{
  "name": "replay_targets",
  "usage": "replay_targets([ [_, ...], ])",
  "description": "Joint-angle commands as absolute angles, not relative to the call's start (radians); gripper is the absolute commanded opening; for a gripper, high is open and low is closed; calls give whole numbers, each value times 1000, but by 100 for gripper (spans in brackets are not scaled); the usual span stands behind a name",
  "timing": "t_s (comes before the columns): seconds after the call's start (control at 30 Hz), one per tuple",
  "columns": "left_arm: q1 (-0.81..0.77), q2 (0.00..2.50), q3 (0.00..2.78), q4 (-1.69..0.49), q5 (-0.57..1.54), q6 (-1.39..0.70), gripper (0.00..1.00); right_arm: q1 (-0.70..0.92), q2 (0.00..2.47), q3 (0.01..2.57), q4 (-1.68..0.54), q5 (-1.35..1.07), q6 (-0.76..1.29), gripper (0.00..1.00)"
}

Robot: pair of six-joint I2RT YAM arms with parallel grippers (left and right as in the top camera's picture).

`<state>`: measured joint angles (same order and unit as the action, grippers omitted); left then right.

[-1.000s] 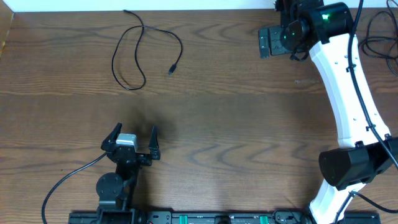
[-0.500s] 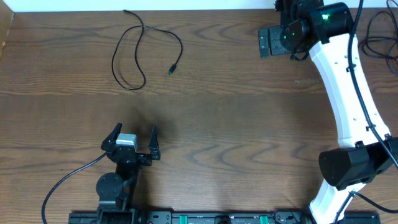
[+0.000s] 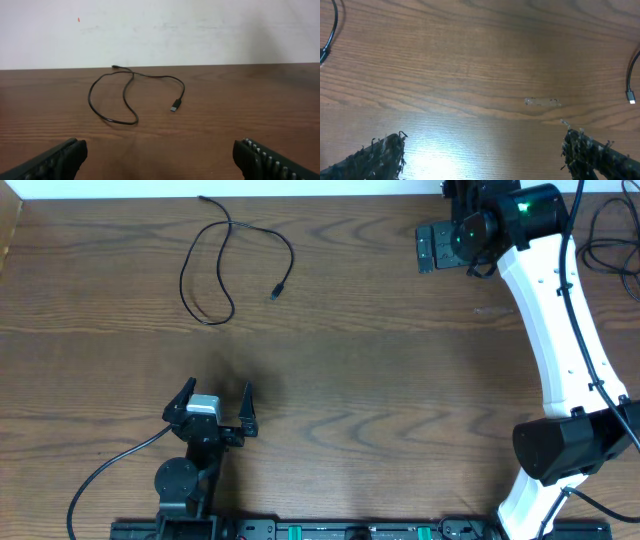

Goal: Untangle cables

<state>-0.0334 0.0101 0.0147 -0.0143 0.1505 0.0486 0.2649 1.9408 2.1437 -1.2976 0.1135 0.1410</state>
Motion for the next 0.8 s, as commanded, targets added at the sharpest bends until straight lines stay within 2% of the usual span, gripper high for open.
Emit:
replay_targets([
  [0.0, -28, 5, 4, -59, 156, 39, 98, 265, 1938, 2145, -1307, 133, 133, 99],
  [0.37, -28, 5, 4, -59, 156, 39, 98, 256, 1840, 2069, -1116, 175, 133, 99],
  [0.77, -28, 5, 4, -59, 156, 40, 98, 256, 1443, 1218, -374, 144, 134, 99],
])
